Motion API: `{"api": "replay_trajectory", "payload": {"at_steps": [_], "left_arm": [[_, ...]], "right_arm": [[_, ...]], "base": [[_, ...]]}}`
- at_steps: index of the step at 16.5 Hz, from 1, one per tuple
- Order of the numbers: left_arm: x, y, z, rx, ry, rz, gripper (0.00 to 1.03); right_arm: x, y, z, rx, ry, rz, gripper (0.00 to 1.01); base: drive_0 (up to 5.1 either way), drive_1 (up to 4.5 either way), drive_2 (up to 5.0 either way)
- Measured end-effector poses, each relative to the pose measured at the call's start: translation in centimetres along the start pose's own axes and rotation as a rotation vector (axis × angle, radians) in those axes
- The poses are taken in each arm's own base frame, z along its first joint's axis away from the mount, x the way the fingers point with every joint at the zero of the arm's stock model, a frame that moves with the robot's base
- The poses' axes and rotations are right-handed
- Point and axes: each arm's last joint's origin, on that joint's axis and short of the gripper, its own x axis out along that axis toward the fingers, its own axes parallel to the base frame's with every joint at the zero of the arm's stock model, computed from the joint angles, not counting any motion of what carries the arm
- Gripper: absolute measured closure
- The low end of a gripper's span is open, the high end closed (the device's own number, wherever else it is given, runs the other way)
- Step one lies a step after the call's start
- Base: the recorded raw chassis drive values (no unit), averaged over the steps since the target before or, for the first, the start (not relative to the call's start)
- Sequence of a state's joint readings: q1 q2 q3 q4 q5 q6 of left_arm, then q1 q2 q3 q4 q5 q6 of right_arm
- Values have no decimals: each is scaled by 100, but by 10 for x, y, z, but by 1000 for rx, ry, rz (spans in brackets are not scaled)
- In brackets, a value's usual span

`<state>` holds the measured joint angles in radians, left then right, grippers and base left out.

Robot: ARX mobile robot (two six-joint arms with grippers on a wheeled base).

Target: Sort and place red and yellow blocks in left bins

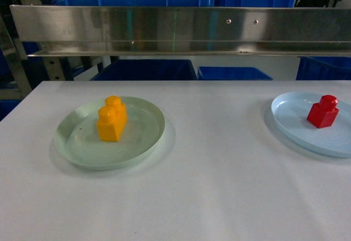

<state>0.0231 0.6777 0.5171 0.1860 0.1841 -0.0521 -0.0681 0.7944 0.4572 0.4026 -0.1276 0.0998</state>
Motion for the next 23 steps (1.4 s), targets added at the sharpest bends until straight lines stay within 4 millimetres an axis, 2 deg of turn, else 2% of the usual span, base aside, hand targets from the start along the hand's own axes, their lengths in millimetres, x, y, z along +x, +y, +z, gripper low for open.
{"api": "replay_trajectory", "payload": {"at_steps": [1, 2, 3, 4, 6, 7, 8, 9, 11, 17, 19, 21, 23], "left_arm": [[42, 3, -11, -19, 141, -32, 5], [83, 8, -36, -38, 304, -28, 5], [113, 15, -70, -70, 459, -19, 5], [130, 19, -97, -75, 545, 8, 5], [153, 23, -135, -96, 681, 20, 5], [159, 24, -143, -87, 674, 35, 5], [159, 26, -142, -67, 638, 41, 5], [155, 28, -134, -45, 560, 46, 5], [150, 31, -110, -10, 437, 55, 5], [150, 31, -118, -12, 470, 51, 5], [150, 31, -118, -12, 471, 51, 5], [150, 32, -118, -12, 471, 54, 5], [150, 31, -118, -12, 471, 52, 5]], "right_arm": [[39, 0, 1, 44, 123, 25, 3], [72, 1, -14, 79, 251, 35, 3], [103, 4, -39, 78, 335, 8, 3], [124, 8, -67, 67, 426, -18, 3], [146, 19, -108, 29, 503, -15, 3], [151, 24, -121, 3, 507, -15, 3], [150, 29, -125, -2, 490, 5, 3], [144, 33, -120, -12, 444, 21, 3], [139, 36, -98, -23, 354, 35, 3], [143, 33, -105, -28, 395, 25, 3], [166, 17, -108, -45, 415, -22, 3], [182, -11, -112, -58, 482, -78, 3], [200, -29, -103, -63, 495, -89, 3]], "base": [[0, 0, 0], [0, 0, 0], [0, 0, 0], [0, 0, 0], [0, 0, 0], [0, 0, 0], [0, 0, 0], [0, 0, 0], [0, 0, 0], [0, 0, 0], [0, 0, 0], [0, 0, 0], [0, 0, 0]]}}
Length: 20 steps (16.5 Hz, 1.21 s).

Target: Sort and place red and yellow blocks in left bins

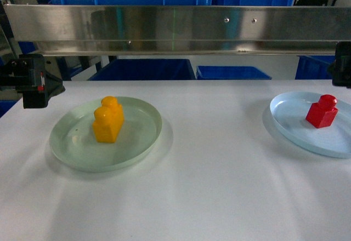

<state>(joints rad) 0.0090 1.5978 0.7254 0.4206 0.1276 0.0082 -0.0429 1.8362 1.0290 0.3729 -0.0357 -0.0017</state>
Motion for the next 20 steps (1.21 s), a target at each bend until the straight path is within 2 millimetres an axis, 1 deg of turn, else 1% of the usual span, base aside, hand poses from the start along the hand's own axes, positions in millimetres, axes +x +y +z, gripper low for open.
{"api": "replay_trajectory", "payload": {"at_steps": [1, 2, 4, 6, 9, 11, 13, 14, 16, 19, 20], "left_arm": [[0, -1, 0, 1, 0, -4, 5], [0, -1, 0, 1, 0, -4, 5], [0, -1, 0, 1, 0, -1, 5], [0, 0, 0, 1, 0, -2, 5], [0, 0, 0, 1, 0, -1, 5], [0, 0, 0, 1, 0, -2, 5], [0, 0, 0, 1, 0, -1, 5], [0, 0, 0, 1, 0, -1, 5], [0, 0, 0, 1, 0, -1, 5], [0, 0, 0, 1, 0, -1, 5], [0, 0, 0, 1, 0, -1, 5]], "right_arm": [[4, -2, 6, 1, 9, 25, 3], [8, -1, 8, -8, 28, 66, 3], [12, 5, 0, -19, 88, 154, 3], [20, 7, -11, -50, 142, 169, 3], [28, 8, -19, -70, 161, 171, 3], [31, 7, -21, -82, 162, 163, 3], [48, 7, -44, -55, 206, 164, 3], [48, 7, -43, -47, 201, 169, 7], [48, 6, -44, -51, 182, 159, 27], [48, 3, -53, -46, 208, 149, 57], [48, 3, -55, -45, 213, 149, 62]], "base": [[0, 0, 0], [0, 0, 0], [0, 0, 0], [0, 0, 0], [0, 0, 0], [0, 0, 0], [0, 0, 0], [0, 0, 0], [0, 0, 0], [0, 0, 0], [0, 0, 0]]}}
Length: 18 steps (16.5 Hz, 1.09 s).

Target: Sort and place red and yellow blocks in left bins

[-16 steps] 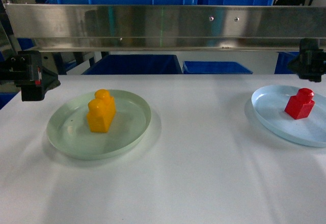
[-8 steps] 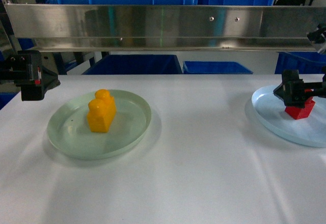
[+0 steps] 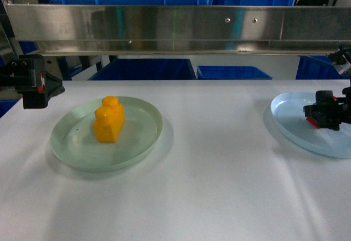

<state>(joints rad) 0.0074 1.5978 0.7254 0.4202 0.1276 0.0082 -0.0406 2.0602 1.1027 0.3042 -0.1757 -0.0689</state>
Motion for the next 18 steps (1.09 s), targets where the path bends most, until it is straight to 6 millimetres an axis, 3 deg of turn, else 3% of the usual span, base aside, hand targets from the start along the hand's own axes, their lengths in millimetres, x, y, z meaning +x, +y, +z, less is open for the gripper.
{"api": "replay_trajectory", "payload": {"at_steps": [1, 7, 9, 10, 13, 15, 17, 18], "left_arm": [[0, 0, 0, 0, 0, 0, 5], [0, 0, 0, 0, 0, 0, 5], [0, 0, 0, 0, 0, 0, 5], [0, 0, 0, 0, 0, 0, 5], [0, 0, 0, 0, 0, 0, 5], [0, 0, 0, 0, 0, 0, 5], [0, -1, 0, 1, 0, -3, 5], [0, -1, 0, 1, 0, -2, 5]], "right_arm": [[0, 0, -1, 1, 1, -1, 72], [0, 0, -1, 7, -26, 10, 73], [-13, 1, -3, 16, -43, 15, 73], [-34, 3, 0, 25, -68, 28, 73], [-141, 7, 26, 40, -299, 33, 73], [-205, 18, 14, 68, -372, 12, 73], [-238, 51, 6, 47, -458, 29, 73], [-239, 56, 6, 44, -464, 33, 73]], "base": [[0, 0, 0], [0, 0, 0], [0, 0, 0], [0, 0, 0], [0, 0, 0], [0, 0, 0], [0, 0, 0], [0, 0, 0]]}}
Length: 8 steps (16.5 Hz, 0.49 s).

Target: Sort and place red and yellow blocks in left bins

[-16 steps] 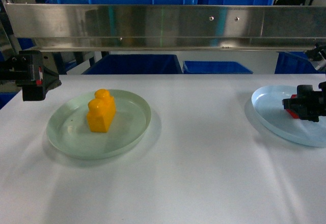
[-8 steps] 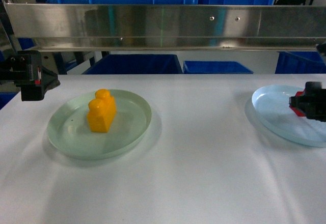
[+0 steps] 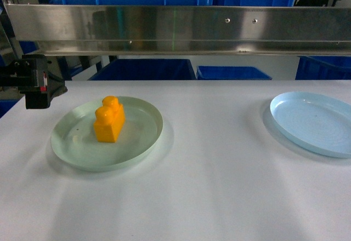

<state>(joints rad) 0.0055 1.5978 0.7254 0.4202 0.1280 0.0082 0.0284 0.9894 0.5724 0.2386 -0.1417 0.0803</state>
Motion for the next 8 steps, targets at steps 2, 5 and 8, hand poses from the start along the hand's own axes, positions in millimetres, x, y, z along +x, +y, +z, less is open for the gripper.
{"api": "replay_trajectory", "payload": {"at_steps": [2, 5, 8], "left_arm": [[0, 1, 0, -2, 0, 5, 5], [0, 0, 0, -1, 0, 2, 5], [0, 1, 0, -1, 0, 2, 5]], "right_arm": [[0, 0, -8, -20, 6, -43, 73], [-4, -8, -6, -50, -4, -62, 73], [-5, -11, -8, -51, 16, -70, 73]], "base": [[0, 0, 0], [0, 0, 0], [0, 0, 0]]}}
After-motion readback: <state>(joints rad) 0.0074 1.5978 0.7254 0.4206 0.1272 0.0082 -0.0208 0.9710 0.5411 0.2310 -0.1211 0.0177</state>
